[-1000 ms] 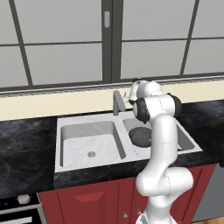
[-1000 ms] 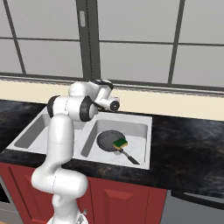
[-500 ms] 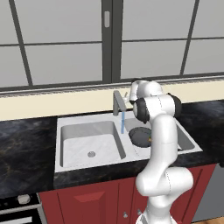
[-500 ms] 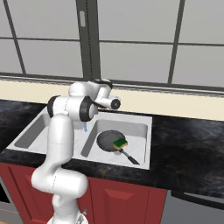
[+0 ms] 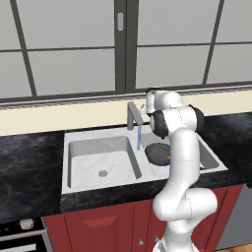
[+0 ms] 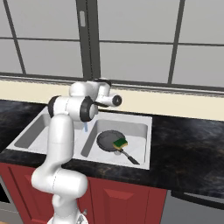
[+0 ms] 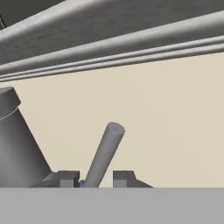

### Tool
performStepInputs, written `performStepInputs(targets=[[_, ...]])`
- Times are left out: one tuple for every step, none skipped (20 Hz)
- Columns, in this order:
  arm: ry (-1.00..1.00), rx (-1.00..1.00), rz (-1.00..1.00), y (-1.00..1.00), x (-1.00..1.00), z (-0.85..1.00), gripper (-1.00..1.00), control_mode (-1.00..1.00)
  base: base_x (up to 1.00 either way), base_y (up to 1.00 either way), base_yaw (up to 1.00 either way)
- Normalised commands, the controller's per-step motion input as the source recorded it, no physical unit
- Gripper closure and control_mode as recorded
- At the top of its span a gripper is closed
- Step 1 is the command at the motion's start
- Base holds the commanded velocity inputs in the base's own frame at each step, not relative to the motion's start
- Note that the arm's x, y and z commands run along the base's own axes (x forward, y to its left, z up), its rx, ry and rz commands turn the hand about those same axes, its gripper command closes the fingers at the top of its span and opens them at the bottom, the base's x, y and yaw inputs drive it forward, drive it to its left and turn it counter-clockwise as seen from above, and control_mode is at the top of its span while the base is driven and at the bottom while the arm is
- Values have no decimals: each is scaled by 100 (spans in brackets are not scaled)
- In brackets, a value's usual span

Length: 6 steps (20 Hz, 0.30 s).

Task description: Pick the pan and sponge and place them into the sink. Then turn on the water.

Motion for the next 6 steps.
performStepInputs(targets=[[16, 5, -7, -50, -1, -18, 100, -100, 0, 0, 0], [16, 5, -7, -50, -1, -18, 100, -100, 0, 0, 0], [16, 5, -7, -50, -1, -19, 100, -100, 0, 0, 0], [16, 5, -7, -50, -1, -19, 100, -100, 0, 0, 0], [16, 5, -7, -51, -1, -20, 100, -100, 0, 0, 0], [16, 5, -7, -51, -1, -20, 100, -100, 0, 0, 0]])
